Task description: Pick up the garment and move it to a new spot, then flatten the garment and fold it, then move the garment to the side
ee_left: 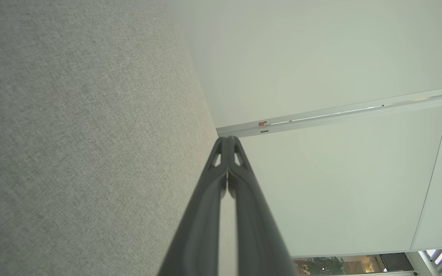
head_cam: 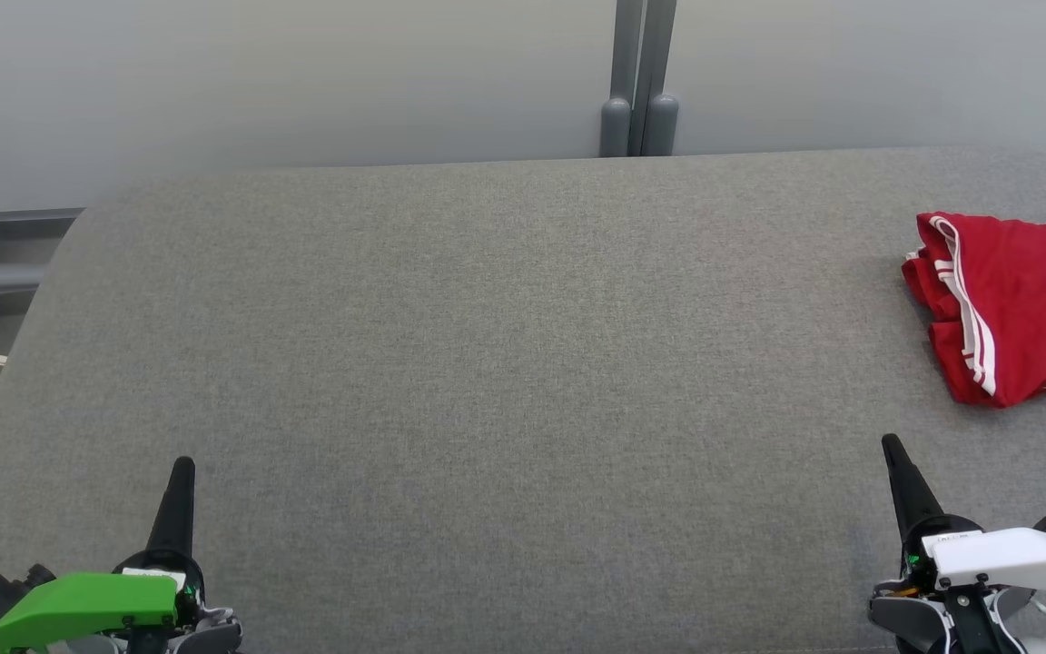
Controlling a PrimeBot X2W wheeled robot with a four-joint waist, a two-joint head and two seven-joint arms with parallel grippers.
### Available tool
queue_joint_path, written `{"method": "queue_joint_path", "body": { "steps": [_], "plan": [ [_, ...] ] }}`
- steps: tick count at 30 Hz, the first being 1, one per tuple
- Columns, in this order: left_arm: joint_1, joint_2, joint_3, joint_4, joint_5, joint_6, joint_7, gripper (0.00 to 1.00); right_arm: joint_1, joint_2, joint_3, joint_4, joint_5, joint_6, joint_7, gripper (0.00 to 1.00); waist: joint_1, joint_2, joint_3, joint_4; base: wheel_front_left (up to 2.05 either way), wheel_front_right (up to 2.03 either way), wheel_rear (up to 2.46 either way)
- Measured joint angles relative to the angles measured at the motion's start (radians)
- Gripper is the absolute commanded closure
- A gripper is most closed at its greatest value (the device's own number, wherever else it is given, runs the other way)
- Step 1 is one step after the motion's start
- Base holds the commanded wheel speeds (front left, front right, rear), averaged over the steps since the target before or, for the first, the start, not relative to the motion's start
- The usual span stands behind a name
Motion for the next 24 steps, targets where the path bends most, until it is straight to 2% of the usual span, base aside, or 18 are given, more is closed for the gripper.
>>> {"method": "queue_joint_path", "body": {
  "steps": [24],
  "plan": [
    [-0.024, 0.0, 0.023, -0.018, -0.17, 0.002, 0.053, 1.0, -0.003, -0.004, 0.008, -0.032, 0.186, 0.0, 0.031, 1.0, 0.0, 0.0, -0.002, -0.003, 0.0, 0.0, 0.0]
  ]
}}
